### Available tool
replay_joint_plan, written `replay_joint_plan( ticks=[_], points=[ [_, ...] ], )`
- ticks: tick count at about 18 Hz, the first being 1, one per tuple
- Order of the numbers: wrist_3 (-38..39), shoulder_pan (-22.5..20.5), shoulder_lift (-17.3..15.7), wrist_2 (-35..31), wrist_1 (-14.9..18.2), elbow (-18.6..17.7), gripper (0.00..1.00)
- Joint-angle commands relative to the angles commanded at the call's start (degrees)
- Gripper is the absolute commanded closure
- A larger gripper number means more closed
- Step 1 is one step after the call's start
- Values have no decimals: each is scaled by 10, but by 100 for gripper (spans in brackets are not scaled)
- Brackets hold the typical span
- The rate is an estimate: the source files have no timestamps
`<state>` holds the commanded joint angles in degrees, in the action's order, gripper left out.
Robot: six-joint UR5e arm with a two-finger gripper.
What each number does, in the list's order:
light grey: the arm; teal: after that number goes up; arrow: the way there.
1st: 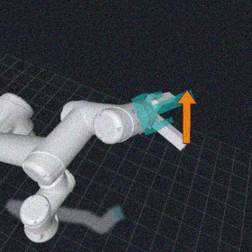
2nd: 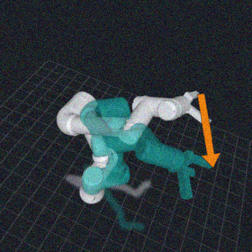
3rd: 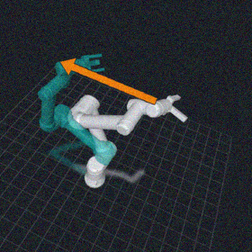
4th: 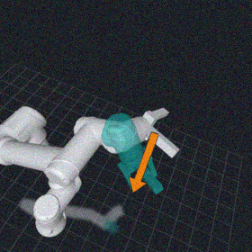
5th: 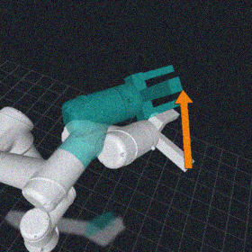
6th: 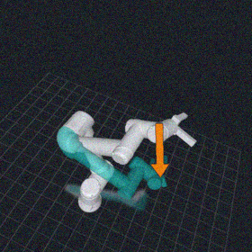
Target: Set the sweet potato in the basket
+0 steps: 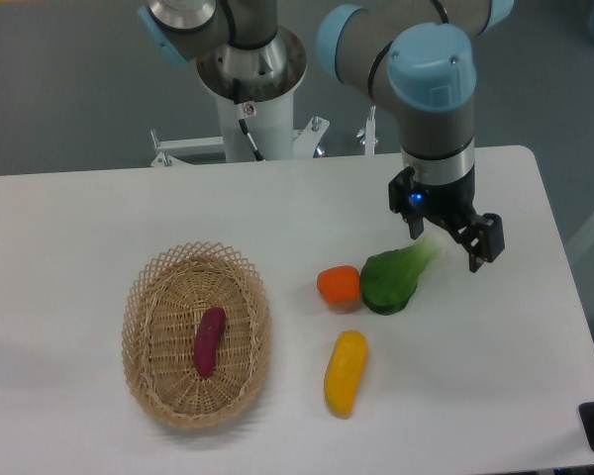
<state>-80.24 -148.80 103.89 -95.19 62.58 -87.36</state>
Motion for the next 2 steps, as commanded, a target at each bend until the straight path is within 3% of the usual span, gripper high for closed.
replay_joint_plan(
  ticks=[2],
  points=[
    [0, -2, 0, 0, -1, 0, 0]
  ],
)
